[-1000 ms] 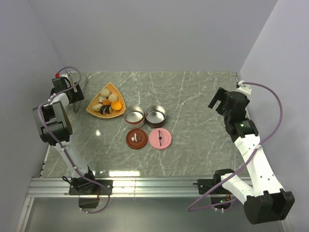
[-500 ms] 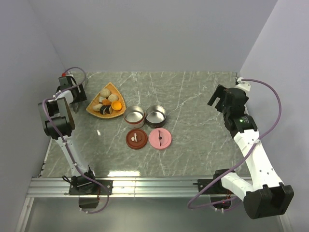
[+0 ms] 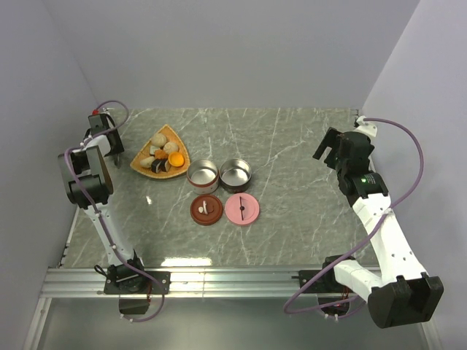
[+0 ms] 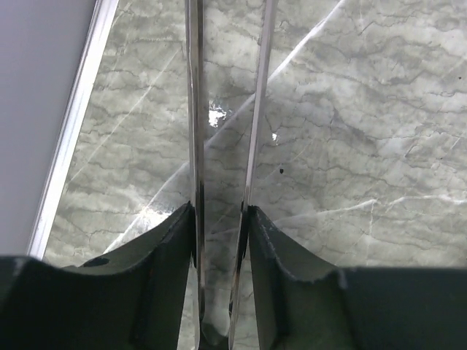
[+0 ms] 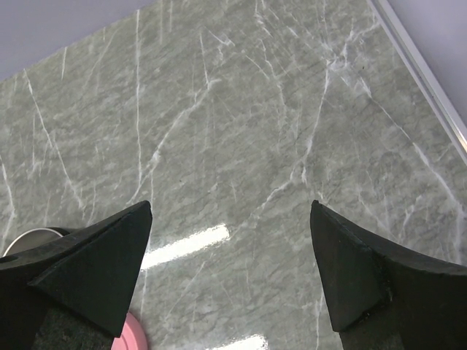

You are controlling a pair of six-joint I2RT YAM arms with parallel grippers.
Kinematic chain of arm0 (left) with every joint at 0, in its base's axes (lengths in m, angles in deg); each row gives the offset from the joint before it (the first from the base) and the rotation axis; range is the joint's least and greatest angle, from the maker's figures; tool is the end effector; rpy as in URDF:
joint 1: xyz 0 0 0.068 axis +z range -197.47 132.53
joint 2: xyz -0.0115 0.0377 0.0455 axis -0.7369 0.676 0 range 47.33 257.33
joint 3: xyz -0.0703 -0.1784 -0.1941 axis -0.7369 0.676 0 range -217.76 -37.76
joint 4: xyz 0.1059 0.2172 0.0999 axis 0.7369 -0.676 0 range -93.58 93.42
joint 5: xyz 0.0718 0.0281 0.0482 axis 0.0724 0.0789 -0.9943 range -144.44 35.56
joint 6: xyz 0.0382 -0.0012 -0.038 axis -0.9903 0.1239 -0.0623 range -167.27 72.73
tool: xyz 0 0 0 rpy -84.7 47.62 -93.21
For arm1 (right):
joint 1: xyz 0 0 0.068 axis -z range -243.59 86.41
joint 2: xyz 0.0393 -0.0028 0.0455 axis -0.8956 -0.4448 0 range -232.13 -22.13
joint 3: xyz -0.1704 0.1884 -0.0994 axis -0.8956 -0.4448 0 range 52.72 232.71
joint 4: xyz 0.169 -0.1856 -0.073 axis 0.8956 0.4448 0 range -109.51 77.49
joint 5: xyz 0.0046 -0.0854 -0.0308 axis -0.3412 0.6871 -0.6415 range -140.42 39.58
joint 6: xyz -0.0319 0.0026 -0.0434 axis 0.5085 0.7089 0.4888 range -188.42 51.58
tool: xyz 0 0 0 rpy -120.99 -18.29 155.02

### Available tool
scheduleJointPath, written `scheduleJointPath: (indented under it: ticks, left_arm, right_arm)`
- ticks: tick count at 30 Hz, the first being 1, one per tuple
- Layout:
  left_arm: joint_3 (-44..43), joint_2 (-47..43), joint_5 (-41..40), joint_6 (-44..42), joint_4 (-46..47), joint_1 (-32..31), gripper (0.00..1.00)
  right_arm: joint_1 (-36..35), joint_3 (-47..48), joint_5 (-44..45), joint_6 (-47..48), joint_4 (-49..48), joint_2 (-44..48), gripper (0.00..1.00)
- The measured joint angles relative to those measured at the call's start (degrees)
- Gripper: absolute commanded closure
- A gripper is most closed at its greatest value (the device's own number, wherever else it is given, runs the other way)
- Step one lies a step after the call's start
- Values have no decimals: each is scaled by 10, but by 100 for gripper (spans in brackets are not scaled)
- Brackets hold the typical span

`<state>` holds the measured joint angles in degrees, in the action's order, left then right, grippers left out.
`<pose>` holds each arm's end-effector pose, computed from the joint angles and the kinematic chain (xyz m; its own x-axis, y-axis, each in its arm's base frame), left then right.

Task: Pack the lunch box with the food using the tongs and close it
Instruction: Grab the clamp with the left arm

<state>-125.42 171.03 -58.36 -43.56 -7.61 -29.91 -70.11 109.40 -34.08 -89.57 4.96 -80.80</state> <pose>0.4517 0.1456 0.1573 -0.6743 -0.2810 -0.6829 -0.3897 0.9209 0.0059 0.2261 0.0159 0.3422 -0.3618 0.3072 -0.8802 0.2914 0.9341 0.2062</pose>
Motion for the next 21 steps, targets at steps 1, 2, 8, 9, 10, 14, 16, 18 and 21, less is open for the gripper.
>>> scheduleJointPath:
  ticks: [1,2,8,9,10,14,16,18,21]
  left_arm:
    - [0,0,0,0,0,1,60]
    - [0,-1,0,0,-2,1,60]
    - [5,-39,2,0,-48,1,59]
    - [5,-50,3,0,-55,1,59]
    - [5,-61,6,0,-62,1,59]
    - [11,-123,18,1,-89,1,59]
    - [25,-157,25,2,-95,0,58]
    - [43,-188,29,2,-104,-3,58]
    - [68,-229,36,3,-122,-11,59]
  right_arm:
    - [0,0,-1,0,0,0,5]
    - [0,0,-2,0,0,0,5]
    - [0,0,-12,0,-8,0,5]
    - [0,0,-14,0,-10,0,5]
    - [0,0,-17,0,-11,0,5]
    - [0,0,-26,0,-17,0,5]
    - [0,0,-29,0,-22,0,5]
    - [0,0,-34,0,-28,0,5]
    - [0,0,-40,1,-37,0,5]
